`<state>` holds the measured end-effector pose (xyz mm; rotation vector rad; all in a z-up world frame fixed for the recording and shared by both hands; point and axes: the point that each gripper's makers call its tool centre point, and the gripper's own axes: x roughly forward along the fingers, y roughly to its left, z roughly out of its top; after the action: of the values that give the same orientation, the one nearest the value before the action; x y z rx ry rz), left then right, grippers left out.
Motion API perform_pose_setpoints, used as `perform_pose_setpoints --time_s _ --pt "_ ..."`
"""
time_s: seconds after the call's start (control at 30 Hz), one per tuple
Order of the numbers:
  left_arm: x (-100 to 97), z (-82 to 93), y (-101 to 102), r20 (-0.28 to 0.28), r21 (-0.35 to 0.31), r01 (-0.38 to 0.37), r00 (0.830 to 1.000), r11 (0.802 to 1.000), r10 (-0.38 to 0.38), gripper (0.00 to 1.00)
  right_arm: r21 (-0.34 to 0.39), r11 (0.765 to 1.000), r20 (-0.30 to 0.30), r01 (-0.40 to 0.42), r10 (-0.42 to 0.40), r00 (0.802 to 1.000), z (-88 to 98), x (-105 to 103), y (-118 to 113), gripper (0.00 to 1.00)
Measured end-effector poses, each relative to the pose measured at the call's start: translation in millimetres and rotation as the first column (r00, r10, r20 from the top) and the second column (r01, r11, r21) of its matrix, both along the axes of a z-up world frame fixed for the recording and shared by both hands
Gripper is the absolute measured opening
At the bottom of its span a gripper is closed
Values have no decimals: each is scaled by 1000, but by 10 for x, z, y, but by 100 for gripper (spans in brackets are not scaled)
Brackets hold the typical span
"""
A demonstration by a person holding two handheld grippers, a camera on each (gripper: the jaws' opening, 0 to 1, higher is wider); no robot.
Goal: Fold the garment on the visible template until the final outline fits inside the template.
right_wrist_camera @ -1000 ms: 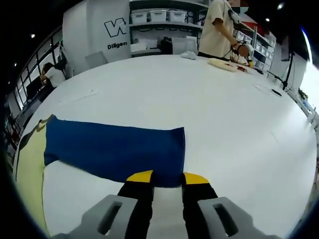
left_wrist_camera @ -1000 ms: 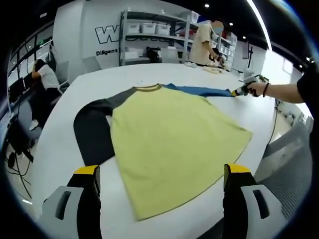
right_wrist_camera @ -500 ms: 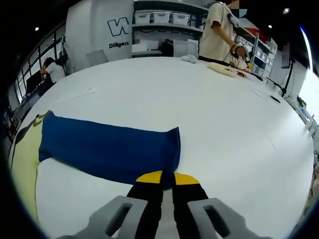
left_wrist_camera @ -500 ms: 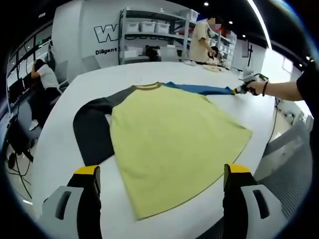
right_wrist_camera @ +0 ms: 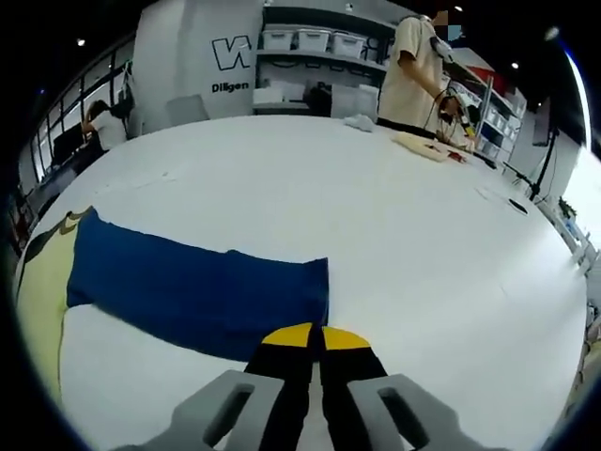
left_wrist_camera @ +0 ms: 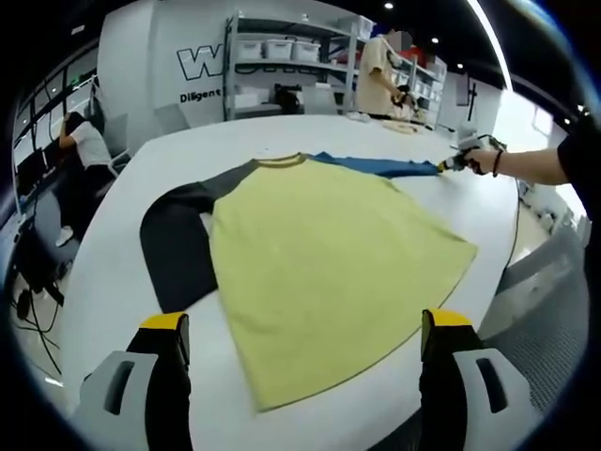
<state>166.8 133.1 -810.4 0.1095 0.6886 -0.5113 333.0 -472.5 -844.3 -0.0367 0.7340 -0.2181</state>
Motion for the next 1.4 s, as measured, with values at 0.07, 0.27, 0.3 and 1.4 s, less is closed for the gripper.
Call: perform_pose_setpoints --time_s 0.07,0.27,0.3,1.4 --pt "-1 -2 2 -1 2 2 1000 1000 -2 99 0 1000 7 -7 7 1000 19 15 17 0" --pt "0 -4 4 -2 3 0 1000 1000 0 99 39 998 -68 46 -43 997 -102 -111 44 0" --pt "0 -3 7 -2 2 -1 1000 1000 1 98 45 997 -65 57 -54 996 -111 -131 46 0" --pt "3 15 1 4 -3 0 1000 1000 0 99 112 992 -55 64 -59 997 -232 129 -167 0"
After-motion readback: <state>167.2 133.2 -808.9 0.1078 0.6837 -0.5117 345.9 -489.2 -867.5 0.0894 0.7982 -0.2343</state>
